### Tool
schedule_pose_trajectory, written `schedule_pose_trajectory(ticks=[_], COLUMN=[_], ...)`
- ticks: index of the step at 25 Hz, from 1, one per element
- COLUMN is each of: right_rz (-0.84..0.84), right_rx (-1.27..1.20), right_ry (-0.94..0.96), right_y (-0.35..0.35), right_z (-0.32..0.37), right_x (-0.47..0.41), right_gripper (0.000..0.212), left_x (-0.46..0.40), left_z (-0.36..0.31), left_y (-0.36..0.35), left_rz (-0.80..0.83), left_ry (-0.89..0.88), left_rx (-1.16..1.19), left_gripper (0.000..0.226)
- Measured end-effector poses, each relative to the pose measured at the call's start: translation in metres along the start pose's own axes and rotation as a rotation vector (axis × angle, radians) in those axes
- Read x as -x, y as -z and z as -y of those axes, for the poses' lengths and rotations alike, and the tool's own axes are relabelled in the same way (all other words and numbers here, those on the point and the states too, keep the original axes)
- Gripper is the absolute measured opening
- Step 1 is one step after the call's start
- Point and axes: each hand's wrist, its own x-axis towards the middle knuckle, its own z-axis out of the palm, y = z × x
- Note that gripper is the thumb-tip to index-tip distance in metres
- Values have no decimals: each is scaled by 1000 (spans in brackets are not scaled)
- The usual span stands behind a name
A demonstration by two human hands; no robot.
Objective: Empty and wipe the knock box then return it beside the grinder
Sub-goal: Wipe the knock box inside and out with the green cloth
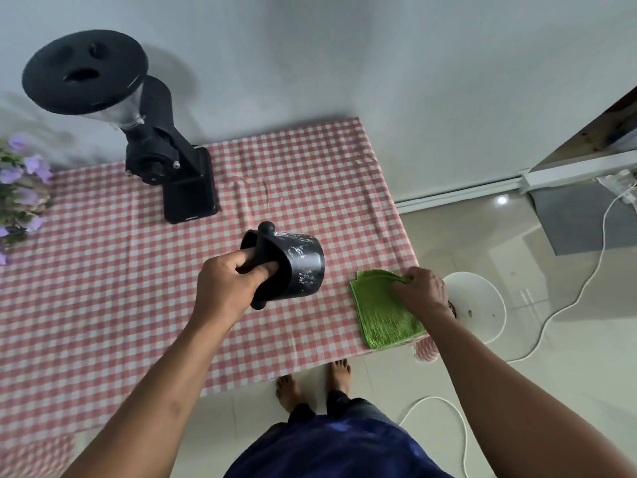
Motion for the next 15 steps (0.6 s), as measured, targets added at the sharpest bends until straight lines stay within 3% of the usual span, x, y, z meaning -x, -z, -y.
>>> schedule_pose_trajectory(ticks=[4,6,10,12,14,15], right_rz=[32,14,-125,-138,-130,-203], right_rx=[-396,-585,-804,-807,-671,-562], right_ry=[94,223,495,646,820,922], right_y=[24,38,64,61,43,32], right_z=[23,41,83,103,116,121], right_x=[39,68,120,141,154,157], right_gripper=[9,5,18,17,2,13], left_x=[1,2,2,5,8,10], left_z=[-5,-7,-14,-19,-26,-29], left_y=[3,3,7,9,10,10], left_rz=[-15,-36,-79,-87,-92,-92], left_ry=[40,76,104,97,81,78], left_rx=[149,233,355,410,438,446], left_gripper=[10,12,12,16,17,16])
